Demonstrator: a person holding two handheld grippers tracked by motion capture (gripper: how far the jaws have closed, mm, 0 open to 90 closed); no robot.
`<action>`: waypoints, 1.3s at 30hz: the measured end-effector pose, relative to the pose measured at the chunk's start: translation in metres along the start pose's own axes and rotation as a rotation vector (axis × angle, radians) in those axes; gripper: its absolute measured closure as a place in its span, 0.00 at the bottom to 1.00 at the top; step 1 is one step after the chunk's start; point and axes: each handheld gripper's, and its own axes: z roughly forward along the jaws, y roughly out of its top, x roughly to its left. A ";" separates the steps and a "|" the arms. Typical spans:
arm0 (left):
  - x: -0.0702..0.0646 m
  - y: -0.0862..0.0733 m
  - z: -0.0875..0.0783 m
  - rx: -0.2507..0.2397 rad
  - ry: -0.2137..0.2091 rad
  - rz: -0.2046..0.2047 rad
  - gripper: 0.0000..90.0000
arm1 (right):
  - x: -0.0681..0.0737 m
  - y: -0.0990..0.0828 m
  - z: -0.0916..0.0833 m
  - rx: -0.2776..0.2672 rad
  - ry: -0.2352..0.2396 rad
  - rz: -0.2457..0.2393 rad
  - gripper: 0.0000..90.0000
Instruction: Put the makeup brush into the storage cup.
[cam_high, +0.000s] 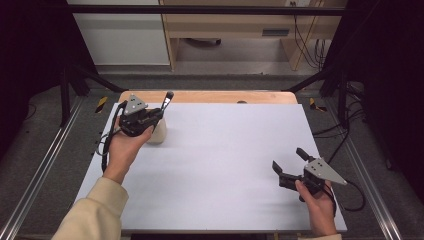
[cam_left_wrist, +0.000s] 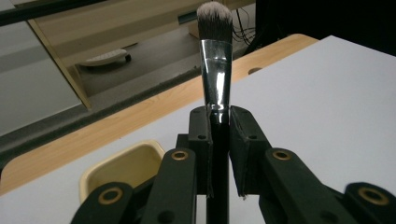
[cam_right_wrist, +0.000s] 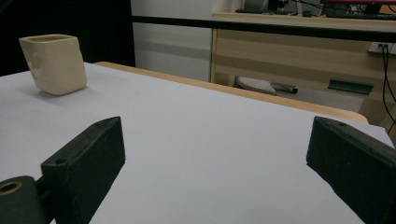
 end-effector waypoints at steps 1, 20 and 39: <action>0.000 0.000 0.000 0.000 0.000 0.000 0.88 | 0.000 0.000 0.000 0.000 0.000 0.000 0.05; 0.038 -0.010 0.006 -0.099 0.062 -0.056 0.88 | -0.001 -0.003 0.003 0.003 0.002 -0.006 0.05; 0.041 -0.014 0.013 -0.154 0.071 -0.076 0.88 | 0.000 -0.002 0.004 -0.017 0.018 -0.014 0.05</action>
